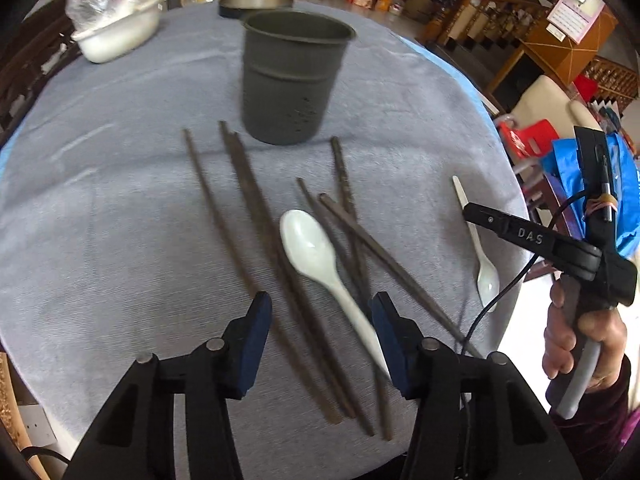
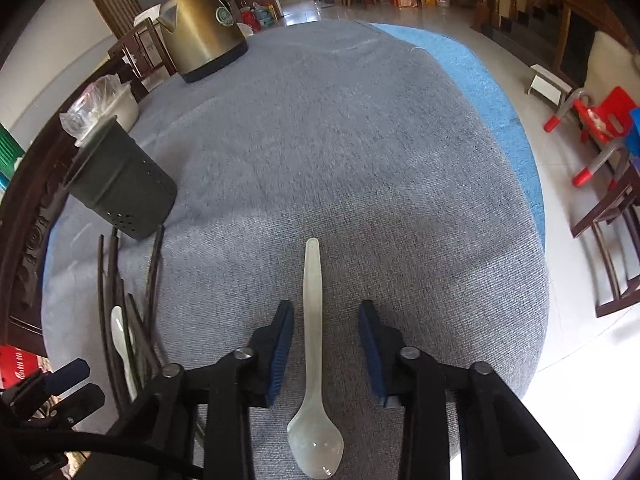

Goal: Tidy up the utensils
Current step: 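Close the right gripper on a white spoon while the left gripper approaches the other spoon, then close the left gripper on the white spoon among the chopsticks while the right gripper holds its spoon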

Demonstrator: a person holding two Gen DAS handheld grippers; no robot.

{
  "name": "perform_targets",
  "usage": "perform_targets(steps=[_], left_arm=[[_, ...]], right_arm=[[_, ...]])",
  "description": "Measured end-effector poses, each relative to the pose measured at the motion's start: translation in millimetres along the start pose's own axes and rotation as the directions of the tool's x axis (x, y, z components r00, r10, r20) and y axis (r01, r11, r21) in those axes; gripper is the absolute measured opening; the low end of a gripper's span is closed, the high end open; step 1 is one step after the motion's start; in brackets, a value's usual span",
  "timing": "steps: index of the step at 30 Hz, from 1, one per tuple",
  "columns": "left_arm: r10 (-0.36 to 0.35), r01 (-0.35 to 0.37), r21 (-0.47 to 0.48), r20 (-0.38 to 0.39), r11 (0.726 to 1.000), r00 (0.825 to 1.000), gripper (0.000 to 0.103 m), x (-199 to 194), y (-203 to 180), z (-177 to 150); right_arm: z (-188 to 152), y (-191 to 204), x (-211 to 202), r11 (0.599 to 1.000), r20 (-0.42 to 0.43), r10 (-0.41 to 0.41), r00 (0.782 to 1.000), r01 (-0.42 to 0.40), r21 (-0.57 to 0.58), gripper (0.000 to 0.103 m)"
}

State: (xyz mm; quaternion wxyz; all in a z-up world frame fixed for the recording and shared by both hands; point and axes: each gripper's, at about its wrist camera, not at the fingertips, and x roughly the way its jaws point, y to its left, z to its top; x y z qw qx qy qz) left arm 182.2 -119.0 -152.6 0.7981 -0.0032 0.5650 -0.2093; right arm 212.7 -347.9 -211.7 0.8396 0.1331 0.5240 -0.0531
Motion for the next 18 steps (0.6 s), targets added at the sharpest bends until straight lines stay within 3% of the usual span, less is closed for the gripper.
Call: perform_targets(steps=[5,12,18], left_arm=[[-0.020,0.020,0.013,-0.037,1.000,0.999,0.050,19.1,-9.4,1.8],[-0.029,0.030,0.035,-0.054,0.999,0.998,0.028,36.0,-16.0,2.0],[-0.060,0.061,0.014,-0.048,0.998,0.997,0.023,33.8,-2.9,2.5]], right_arm=[[-2.7,4.6,-2.2,0.999,0.022,-0.020,1.000,0.021,-0.026,0.017],[-2.1,2.1,-8.8,0.999,0.048,-0.010,0.999,0.012,-0.031,0.016],[-4.9,-1.8,-12.2,1.000,0.053,0.020,0.998,-0.019,-0.021,0.016]])
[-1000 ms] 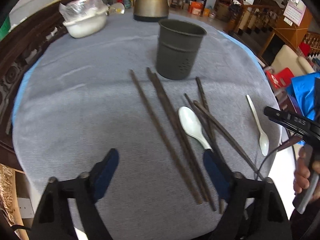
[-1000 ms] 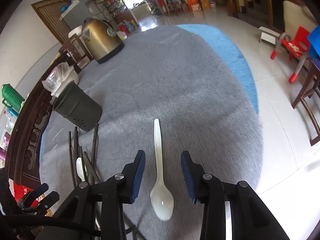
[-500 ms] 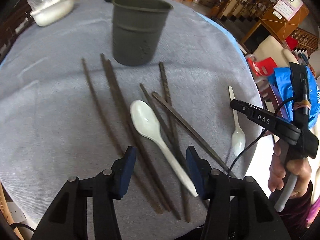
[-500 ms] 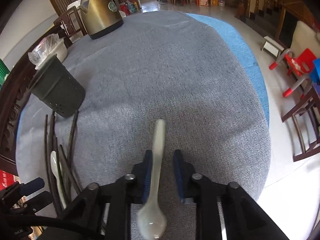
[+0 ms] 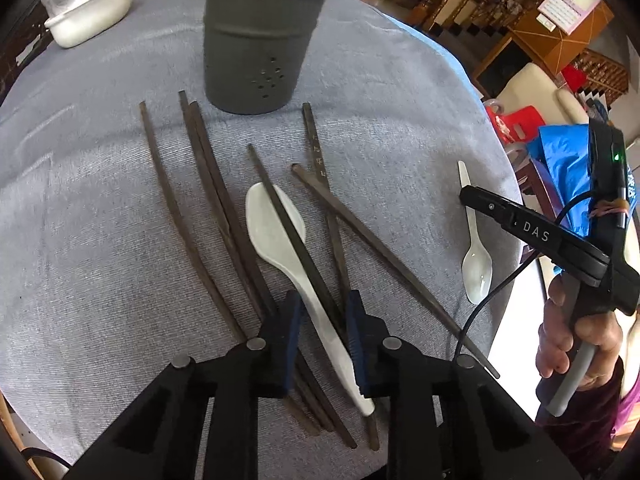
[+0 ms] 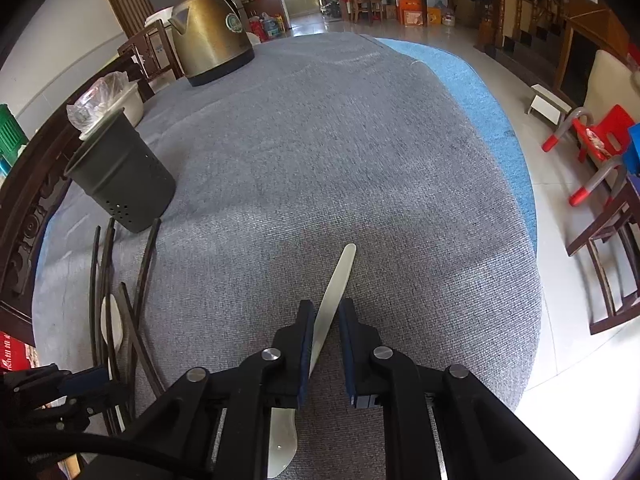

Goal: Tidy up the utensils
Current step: 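Close the left gripper on the white spoon among the chopsticks while the right gripper holds its spoon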

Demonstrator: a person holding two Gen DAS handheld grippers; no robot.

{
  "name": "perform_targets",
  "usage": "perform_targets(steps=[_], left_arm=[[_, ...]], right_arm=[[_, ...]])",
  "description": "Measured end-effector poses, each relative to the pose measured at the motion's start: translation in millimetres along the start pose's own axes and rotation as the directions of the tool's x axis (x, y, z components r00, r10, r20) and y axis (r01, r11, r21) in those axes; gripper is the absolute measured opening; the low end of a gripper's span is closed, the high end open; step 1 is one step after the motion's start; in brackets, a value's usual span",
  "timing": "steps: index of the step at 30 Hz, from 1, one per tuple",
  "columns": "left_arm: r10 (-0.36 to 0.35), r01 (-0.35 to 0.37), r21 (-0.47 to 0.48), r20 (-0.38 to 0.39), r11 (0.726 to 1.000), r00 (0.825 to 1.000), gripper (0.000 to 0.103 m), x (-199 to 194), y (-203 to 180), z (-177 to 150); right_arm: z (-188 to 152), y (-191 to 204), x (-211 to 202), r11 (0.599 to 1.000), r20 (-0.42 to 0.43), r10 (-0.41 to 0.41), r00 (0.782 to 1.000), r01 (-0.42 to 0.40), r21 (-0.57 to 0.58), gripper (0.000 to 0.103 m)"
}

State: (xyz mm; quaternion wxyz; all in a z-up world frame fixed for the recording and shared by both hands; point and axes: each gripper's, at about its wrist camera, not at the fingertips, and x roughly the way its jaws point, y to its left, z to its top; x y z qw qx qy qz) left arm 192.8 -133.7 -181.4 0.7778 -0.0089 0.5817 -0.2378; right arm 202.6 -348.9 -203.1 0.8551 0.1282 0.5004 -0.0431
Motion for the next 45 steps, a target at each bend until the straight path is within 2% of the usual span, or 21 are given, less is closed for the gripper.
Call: perform_targets(steps=[7,12,18,21,24,30,34,39,42,45], left_arm=[[-0.004,0.004,-0.001,-0.009,1.000,1.000,0.021,-5.8,21.4,-3.5],[0.045,-0.045,-0.033,0.016,0.998,0.999,0.021,-12.1,41.7,-0.8],[0.014,-0.011,-0.066,0.042,0.998,0.999,0.024,-26.8,57.5,-0.9],[0.021,-0.018,-0.043,0.055,0.999,0.998,0.024,-38.4,61.7,-8.7],[0.047,-0.048,0.016,0.059,0.999,0.997,0.024,-44.8,57.8,-16.9],[0.093,-0.095,0.092,0.021,0.991,0.995,0.024,-31.6,39.9,-23.8],[0.079,-0.079,0.082,0.008,0.993,0.997,0.024,-34.2,44.6,-22.3],[0.006,-0.008,0.122,0.012,0.992,1.000,0.024,-22.7,18.5,-16.9],[0.028,-0.030,0.137,0.019,0.990,0.999,0.024,-18.4,16.3,-12.5],[0.035,-0.039,0.101,0.036,0.994,0.999,0.024,-25.5,29.5,-12.9]], right_arm=[[1.8,1.0,1.1,1.000,0.004,-0.002,1.000,0.002,-0.009,0.016],[2.3,2.7,1.1,1.000,0.010,-0.009,1.000,0.009,-0.016,0.016],[3.2,2.7,1.9,1.000,0.015,-0.006,1.000,0.006,-0.017,0.016],[3.4,3.7,2.3,1.000,0.016,-0.011,1.000,0.011,-0.024,0.016],[3.3,3.2,2.6,1.000,0.018,-0.009,1.000,0.009,-0.023,0.016],[3.0,4.2,3.3,1.000,0.021,-0.008,1.000,0.008,-0.024,0.016],[2.3,2.6,2.8,1.000,0.023,0.000,1.000,0.000,-0.021,0.016],[0.4,2.2,1.5,1.000,0.032,0.002,0.999,-0.001,-0.020,0.016],[0.3,1.3,1.3,1.000,0.031,0.008,0.999,-0.008,-0.021,0.016],[1.3,-1.6,0.9,1.000,0.027,0.023,0.999,-0.023,-0.012,0.016]])
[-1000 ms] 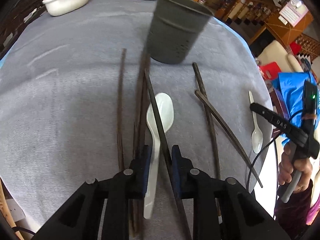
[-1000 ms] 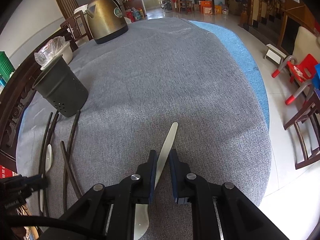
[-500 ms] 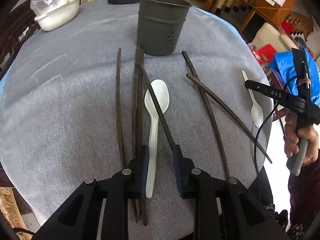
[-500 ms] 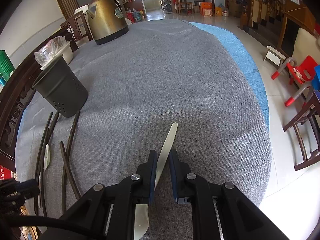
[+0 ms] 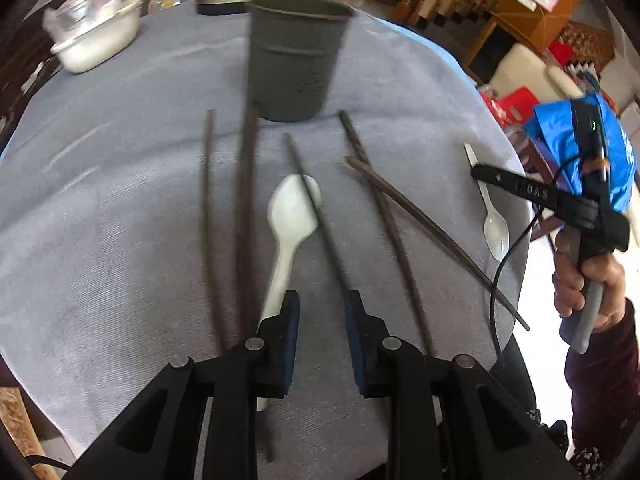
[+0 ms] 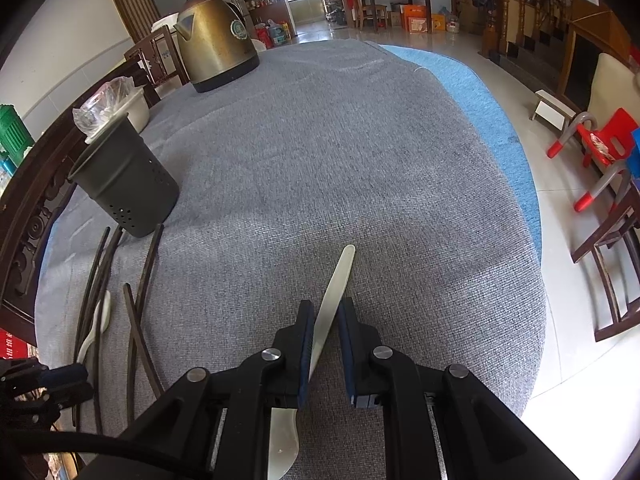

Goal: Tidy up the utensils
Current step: 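Close the left gripper on the white spoon among the chopsticks while the right gripper holds its spoon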

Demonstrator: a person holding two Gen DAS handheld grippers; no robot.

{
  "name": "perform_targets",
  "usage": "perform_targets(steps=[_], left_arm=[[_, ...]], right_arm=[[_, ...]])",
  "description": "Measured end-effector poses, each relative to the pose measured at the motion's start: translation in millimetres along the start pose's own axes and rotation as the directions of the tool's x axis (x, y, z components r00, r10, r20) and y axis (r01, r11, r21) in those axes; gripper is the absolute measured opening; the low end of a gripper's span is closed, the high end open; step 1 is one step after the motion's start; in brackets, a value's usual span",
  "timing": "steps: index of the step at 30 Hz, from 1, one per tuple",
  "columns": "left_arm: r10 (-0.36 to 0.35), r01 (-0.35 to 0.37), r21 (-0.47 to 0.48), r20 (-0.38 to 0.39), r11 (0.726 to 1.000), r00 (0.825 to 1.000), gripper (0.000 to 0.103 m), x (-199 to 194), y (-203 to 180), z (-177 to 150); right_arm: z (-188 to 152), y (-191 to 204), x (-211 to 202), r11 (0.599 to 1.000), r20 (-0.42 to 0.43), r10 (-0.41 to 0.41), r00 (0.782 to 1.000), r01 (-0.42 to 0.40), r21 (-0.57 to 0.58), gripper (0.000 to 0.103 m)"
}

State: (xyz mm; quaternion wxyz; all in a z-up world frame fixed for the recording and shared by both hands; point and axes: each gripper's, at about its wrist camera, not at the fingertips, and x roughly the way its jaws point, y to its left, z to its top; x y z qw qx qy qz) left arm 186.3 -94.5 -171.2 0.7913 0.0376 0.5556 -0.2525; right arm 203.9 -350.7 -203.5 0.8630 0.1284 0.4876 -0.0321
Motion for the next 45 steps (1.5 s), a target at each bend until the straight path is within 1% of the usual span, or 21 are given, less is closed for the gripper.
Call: perform_targets(steps=[3,4,6,9,14,19,22,24,26,28,29,31,32,33,35,36,38,41,43,45], left_arm=[[0.018,-0.018,0.001,0.029,1.000,0.999,0.024,-10.6,9.4,-2.8],[0.031,-0.031,0.007,0.032,0.999,0.999,0.024,-11.1,9.8,-1.7],[0.031,-0.032,0.016,0.030,0.999,0.999,0.024,-10.4,8.4,-0.9],[0.060,-0.062,0.048,0.041,0.997,0.997,0.024,-10.5,3.2,5.2],[0.106,-0.113,0.105,0.070,0.988,0.992,0.024,-12.5,-0.5,20.2],[0.130,-0.134,0.183,0.032,0.974,0.991,0.024,12.2,-9.7,38.5],[0.157,-0.155,0.243,0.010,0.958,0.988,0.025,23.9,-14.1,47.7],[0.172,-0.164,0.279,-0.003,0.946,0.985,0.025,30.1,-16.1,52.8],[0.170,-0.156,0.310,-0.019,0.938,0.985,0.025,34.3,-17.2,54.9],[0.174,-0.151,0.327,-0.041,0.933,0.984,0.025,40.6,-17.1,55.6],[0.163,-0.143,0.330,-0.035,0.933,0.986,0.025,40.1,-16.9,56.1],[0.150,-0.128,0.327,-0.043,0.937,0.988,0.023,40.2,-16.0,57.0],[0.139,-0.118,0.326,-0.041,0.938,0.989,0.016,40.4,-16.3,57.4],[0.129,-0.107,0.327,-0.044,0.939,0.991,0.010,39.8,-15.6,56.9],[0.120,-0.099,0.329,-0.044,0.939,0.992,0.009,38.4,-14.1,55.8],[0.115,-0.096,0.330,-0.039,0.939,0.993,0.009,35.4,-12.6,54.8],[0.099,-0.086,0.321,-0.025,0.943,0.995,0.008,30.9,-10.6,56.0],[0.085,-0.078,0.306,-0.009,0.949,0.996,0.008,22.9,-4.6,58.9],[0.090,-0.084,0.305,-0.005,0.949,0.996,0.008,21.6,-2.7,61.3],[0.117,-0.111,0.308,-0.001,0.945,0.993,0.008,20.6,-2.1,63.4]], right_arm=[[-0.1,-0.6,-0.2,1.000,0.004,0.001,1.000,-0.001,0.000,0.016],[-0.3,-0.2,0.0,1.000,0.006,-0.001,1.000,0.001,-0.001,0.016],[-0.6,1.5,0.4,1.000,0.010,-0.011,1.000,0.011,-0.006,0.016],[-0.6,3.9,1.1,1.000,0.011,-0.022,1.000,0.023,-0.017,0.016],[0.4,2.3,1.3,1.000,0.006,-0.011,1.000,0.011,-0.011,0.016],[3.2,3.4,2.7,1.000,-0.013,-0.013,1.000,0.013,-0.024,0.016],[11.5,-1.6,5.6,1.000,-0.060,0.019,0.998,-0.020,-0.007,0.015],[19.3,-8.9,9.2,0.998,-0.104,0.060,0.993,-0.057,0.028,0.013],[26.7,-18.1,14.1,0.992,-0.139,0.109,0.984,-0.099,0.075,0.009],[30.6,-24.2,17.7,0.985,-0.156,0.147,0.977,-0.130,0.112,0.007],[33.6,-28.0,20.3,0.980,-0.167,0.170,0.971,-0.148,0.135,0.007],[36.1,-29.4,22.4,0.976,-0.182,0.184,0.966,-0.157,0.153,0.007],[38.3,-29.6,23.5,0.975,-0.197,0.182,0.963,-0.150,0.166,0.007],[39.3,-29.0,23.9,0.975,-0.205,0.176,0.963,-0.142,0.171,0.007],[43.0,-22.0,24.9,0.983,-0.224,0.135,0.965,-0.102,0.150,0.008],[45.6,-15.1,26.3,0.989,-0.235,0.102,0.967,-0.073,0.126,0.009],[47.8,-5.1,28.2,0.995,-0.238,0.059,0.969,-0.039,0.089,0.009],[49.9,11.3,32.4,0.999,-0.232,-0.030,0.972,0.033,0.007,0.009],[51.3,21.2,35.2,0.997,-0.226,-0.070,0.972,0.065,-0.031,0.010],[51.6,29.6,38.0,0.993,-0.211,-0.099,0.972,0.084,-0.079,0.009]])
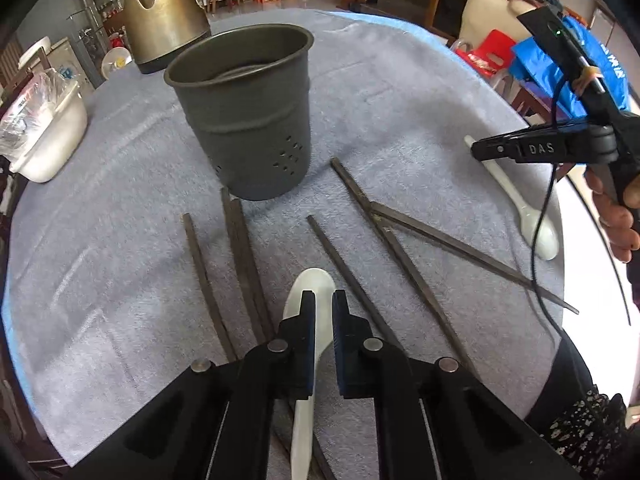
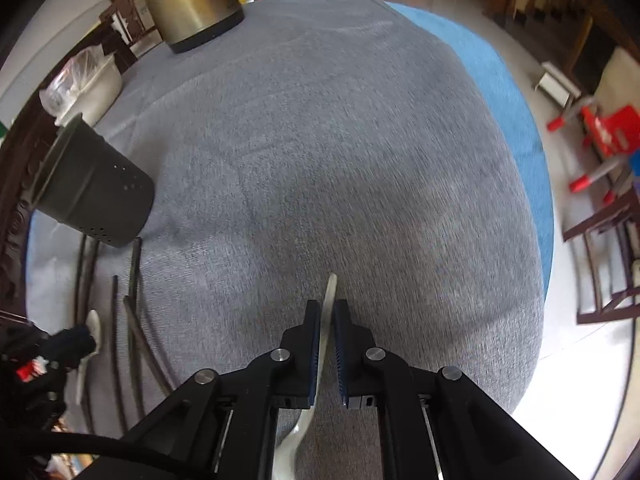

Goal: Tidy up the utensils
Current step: 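Close the left gripper on the white spoon among the chopsticks while the right gripper holds its spoon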

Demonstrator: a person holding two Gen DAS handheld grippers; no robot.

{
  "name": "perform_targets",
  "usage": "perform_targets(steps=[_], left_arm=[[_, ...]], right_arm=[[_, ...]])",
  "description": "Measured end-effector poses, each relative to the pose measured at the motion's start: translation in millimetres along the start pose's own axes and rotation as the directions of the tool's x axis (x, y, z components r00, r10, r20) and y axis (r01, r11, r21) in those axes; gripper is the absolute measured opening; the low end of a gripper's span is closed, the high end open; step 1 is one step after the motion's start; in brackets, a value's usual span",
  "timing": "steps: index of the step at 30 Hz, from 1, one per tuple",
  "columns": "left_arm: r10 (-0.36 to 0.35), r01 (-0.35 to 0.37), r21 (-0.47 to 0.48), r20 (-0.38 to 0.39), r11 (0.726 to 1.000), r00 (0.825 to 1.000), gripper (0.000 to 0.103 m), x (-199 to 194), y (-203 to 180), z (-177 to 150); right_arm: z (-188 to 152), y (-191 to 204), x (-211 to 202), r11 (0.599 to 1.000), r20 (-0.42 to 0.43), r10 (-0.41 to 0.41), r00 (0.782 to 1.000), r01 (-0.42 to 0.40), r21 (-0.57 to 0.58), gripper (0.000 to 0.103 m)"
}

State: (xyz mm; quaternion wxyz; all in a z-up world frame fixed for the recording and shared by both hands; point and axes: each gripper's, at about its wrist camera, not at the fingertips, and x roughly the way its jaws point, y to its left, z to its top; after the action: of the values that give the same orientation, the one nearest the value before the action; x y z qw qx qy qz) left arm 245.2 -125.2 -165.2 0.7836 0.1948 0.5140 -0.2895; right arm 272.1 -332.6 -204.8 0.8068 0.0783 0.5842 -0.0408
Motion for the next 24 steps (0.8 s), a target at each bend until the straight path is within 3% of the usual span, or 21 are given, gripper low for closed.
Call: perform_targets(steps=[1,2,3,5,7,8,10,11,12,15,19,24], left_arm=[[0.009,-0.009,0.003,0.004,1.000,1.000,0.010,-0.9,0.3,0.7],[0.022,-0.022,0.008,0.005,1.000,1.000,0.019,-2.1,-0.6,1.2],[0.035,-0.035,0.012,0.006,0.999,0.999,0.036,-2.8,-4.8,1.9],[0.067,-0.067,0.026,0.028,0.997,0.997,0.053,-3.1,-6.8,4.9],[0.060,-0.062,0.057,0.039,0.996,0.997,0.053,-2.2,-11.6,7.7],[0.052,-0.054,0.065,0.033,0.996,0.998,0.052,-1.6,-14.4,10.1],[0.035,-0.037,0.082,0.026,0.996,0.999,0.034,2.2,-17.6,12.0],[0.034,-0.035,0.089,0.017,0.995,0.999,0.016,4.5,-18.6,12.3],[0.036,-0.037,0.091,0.007,0.995,0.999,0.009,6.8,-20.2,10.8],[0.035,-0.035,0.082,0.008,0.996,0.999,0.007,8.1,-17.1,8.8],[0.016,-0.018,0.035,0.065,0.999,0.998,0.006,-12.1,-5.0,6.2],[0.012,-0.010,-0.009,0.170,1.000,0.985,0.005,-49.4,8.1,16.6]], right_arm=[[0.4,3.5,0.5,1.000,0.002,-0.016,1.000,0.016,-0.027,0.008],[0.8,6.0,0.6,0.999,0.005,-0.027,1.000,0.027,-0.043,0.005],[-0.1,8.5,0.6,0.998,0.013,-0.044,0.999,0.044,-0.054,0.004],[-2.1,9.7,0.0,0.998,0.026,-0.040,0.999,0.042,-0.054,0.003],[-3.3,6.9,-5.8,0.999,0.048,0.007,0.999,-0.005,-0.037,0.003],[-6.1,5.2,-10.4,0.999,0.067,0.023,0.997,-0.022,-0.028,0.003],[-9.1,2.6,-17.7,0.999,0.094,0.049,0.994,-0.048,-0.019,0.003],[-10.1,1.4,-20.8,0.998,0.105,0.064,0.992,-0.063,-0.014,0.003],[-11.0,-0.1,-25.2,0.996,0.119,0.086,0.989,-0.085,-0.009,0.003],[-13.5,-2.5,-36.0,0.991,0.156,0.132,0.979,-0.132,-0.011,0.003],[-13.5,-2.2,-51.7,0.981,0.205,0.193,0.960,-0.195,-0.010,0.003],[-12.3,3.8,-80.8,0.954,0.307,0.290,0.906,-0.300,-0.015,0.003]])
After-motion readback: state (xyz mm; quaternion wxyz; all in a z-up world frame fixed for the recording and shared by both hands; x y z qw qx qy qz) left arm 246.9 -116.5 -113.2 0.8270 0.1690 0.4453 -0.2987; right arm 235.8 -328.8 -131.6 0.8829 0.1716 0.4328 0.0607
